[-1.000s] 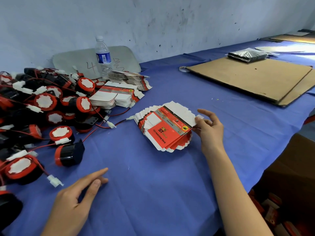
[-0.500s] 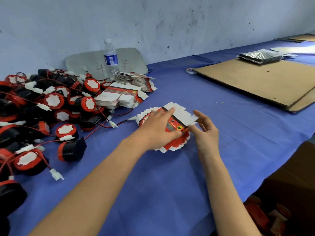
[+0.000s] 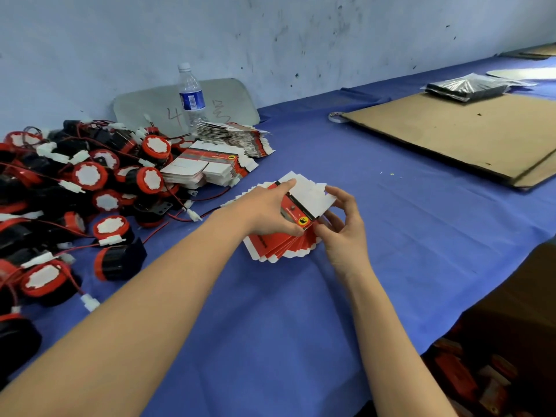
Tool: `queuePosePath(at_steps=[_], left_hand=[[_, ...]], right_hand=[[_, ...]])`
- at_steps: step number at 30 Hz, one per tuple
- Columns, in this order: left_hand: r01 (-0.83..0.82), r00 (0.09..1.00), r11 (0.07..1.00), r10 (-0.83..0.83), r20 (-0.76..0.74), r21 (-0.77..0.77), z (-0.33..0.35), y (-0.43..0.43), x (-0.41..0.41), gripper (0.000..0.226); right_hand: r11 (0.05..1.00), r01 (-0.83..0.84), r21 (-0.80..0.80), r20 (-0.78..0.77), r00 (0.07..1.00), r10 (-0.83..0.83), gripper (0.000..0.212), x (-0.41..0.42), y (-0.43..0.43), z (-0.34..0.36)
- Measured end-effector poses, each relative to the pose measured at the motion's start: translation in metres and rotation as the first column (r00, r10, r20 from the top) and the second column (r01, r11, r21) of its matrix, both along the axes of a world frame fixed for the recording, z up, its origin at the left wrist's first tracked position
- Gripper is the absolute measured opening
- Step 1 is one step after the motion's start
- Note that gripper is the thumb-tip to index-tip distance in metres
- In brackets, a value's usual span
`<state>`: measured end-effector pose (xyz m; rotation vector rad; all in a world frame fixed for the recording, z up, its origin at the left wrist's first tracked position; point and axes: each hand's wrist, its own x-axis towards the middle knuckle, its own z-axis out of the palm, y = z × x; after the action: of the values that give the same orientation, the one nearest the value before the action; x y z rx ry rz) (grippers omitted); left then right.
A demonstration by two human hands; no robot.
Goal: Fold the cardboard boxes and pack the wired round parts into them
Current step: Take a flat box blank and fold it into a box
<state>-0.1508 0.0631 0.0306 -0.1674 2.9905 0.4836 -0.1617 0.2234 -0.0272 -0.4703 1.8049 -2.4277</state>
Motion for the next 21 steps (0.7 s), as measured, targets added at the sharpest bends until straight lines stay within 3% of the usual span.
queuePosePath(at_steps=[12, 21], left_hand=[[0.023, 1.0, 0.997, -0.023, -0.009, -0.07, 0.0007, 0.0026, -0.0045, 0.102], [0.015, 0.998, 0.991, -0.022, -0.054, -0.135, -0.0077, 0.0072, -0.0035, 0.101]], right_hand=[[1.0, 0.028, 0.003, 0.039, 0.999, -0.028, 0.054, -0.0017, -0.0019, -0.0036], [0.998, 0.0, -0.061, 0.113, 0.994, 0.007, 0.063, -0.0033, -0.0041, -0.0071]])
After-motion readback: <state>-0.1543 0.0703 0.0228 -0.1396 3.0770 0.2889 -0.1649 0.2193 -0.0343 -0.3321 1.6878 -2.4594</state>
